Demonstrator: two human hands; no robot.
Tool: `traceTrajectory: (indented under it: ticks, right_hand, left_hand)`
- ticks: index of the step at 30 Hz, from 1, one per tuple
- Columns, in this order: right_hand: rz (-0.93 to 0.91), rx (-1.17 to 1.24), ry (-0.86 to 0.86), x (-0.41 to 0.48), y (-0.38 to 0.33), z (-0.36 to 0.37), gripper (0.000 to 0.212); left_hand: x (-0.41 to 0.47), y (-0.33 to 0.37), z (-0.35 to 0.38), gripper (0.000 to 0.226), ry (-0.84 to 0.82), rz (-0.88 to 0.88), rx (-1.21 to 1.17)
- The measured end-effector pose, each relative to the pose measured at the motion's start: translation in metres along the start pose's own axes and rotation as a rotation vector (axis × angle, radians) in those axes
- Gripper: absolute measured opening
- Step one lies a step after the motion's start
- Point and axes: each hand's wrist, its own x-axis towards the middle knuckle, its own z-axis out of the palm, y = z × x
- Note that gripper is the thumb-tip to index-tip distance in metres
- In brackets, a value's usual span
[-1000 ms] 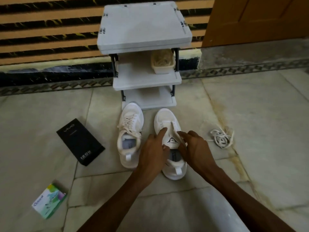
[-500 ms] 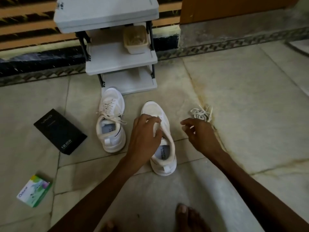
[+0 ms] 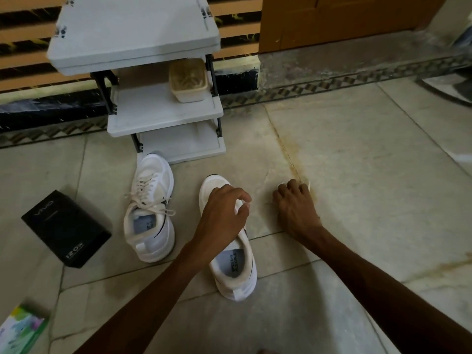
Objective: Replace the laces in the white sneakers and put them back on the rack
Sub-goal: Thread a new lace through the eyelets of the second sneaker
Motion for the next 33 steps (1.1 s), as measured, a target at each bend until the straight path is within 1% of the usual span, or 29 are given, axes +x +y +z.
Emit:
traceTrajectory:
  ticks: [1,2,5,8,10,11,13,14,16,18,20,22,24,28,31,32,33]
  right_hand:
    - [0.031,0.066,-0.007,0.001,-0.003,-0.005,0.028]
    - [0.064,0.181,0.001,0.001,-0.006,-0.01,0.026]
    - [0.101,0.6,0.025,0.004,-0.016,-0.028,0.016]
    - [0.098,0.735,0.041,0.003,-0.026,-0.04,0.014]
    - [0.1,0.771,0.04,0.005,-0.03,-0.043,0.006]
    - [0.104,0.779,0.03,0.006,-0.032,-0.044,0.007]
    - [0.109,0.765,0.006,0.008,-0.036,-0.047,0.017]
    - [0.105,0.758,0.004,0.008,-0.037,-0.049,0.017]
    - [0.078,0.763,0.011,0.008,-0.04,-0.053,0.011]
    - [0.02,0.765,0.028,0.007,-0.042,-0.058,0.013]
    - [-0.013,0.755,0.059,0.006,-0.046,-0.063,0.02]
    - [-0.023,0.678,0.119,0.007,-0.049,-0.069,0.021]
    - [-0.023,0.587,0.199,0.007,-0.051,-0.076,0.021]
    - [0.096,0.502,0.223,0.004,-0.036,-0.071,0.024]
    - [0.208,0.319,0.191,-0.004,-0.014,-0.052,0.014]
    - [0.255,0.279,0.187,-0.007,-0.006,-0.047,0.01]
    - [0.303,0.261,0.185,-0.009,0.0,-0.044,0.01]
  left_hand:
    - [0.003,-0.001,-0.001,0.013,0.006,-0.007,-0.014]
    - [0.005,-0.002,-0.001,0.014,0.018,-0.015,-0.042]
    - [0.016,-0.002,-0.006,0.02,0.026,-0.031,-0.149]
    - [0.022,-0.002,-0.006,0.02,0.016,-0.014,-0.121]
    - [0.022,-0.001,-0.007,0.014,0.047,0.011,-0.063]
    - [0.021,-0.001,-0.008,0.01,0.061,0.035,-0.026]
    - [0.018,0.0,-0.012,0.008,0.08,0.06,0.04]
    - [0.016,0.001,-0.014,0.009,0.085,0.058,0.048]
    - [0.014,0.001,-0.019,0.01,0.1,0.048,0.025]
    - [0.013,0.004,-0.024,0.009,0.118,0.045,0.012]
    - [0.012,0.007,-0.029,0.009,0.133,0.054,0.022]
    - [0.012,0.011,-0.034,0.008,0.156,0.054,0.078]
    - [0.012,0.013,-0.045,0.006,0.245,0.06,0.144]
    - [0.023,0.004,-0.081,0.015,0.485,-0.004,0.193]
    - [0.032,-0.013,-0.111,0.013,0.603,-0.113,0.243]
    - [0.032,-0.019,-0.118,0.012,0.637,-0.163,0.282]
    - [0.032,-0.024,-0.123,0.013,0.663,-0.207,0.314]
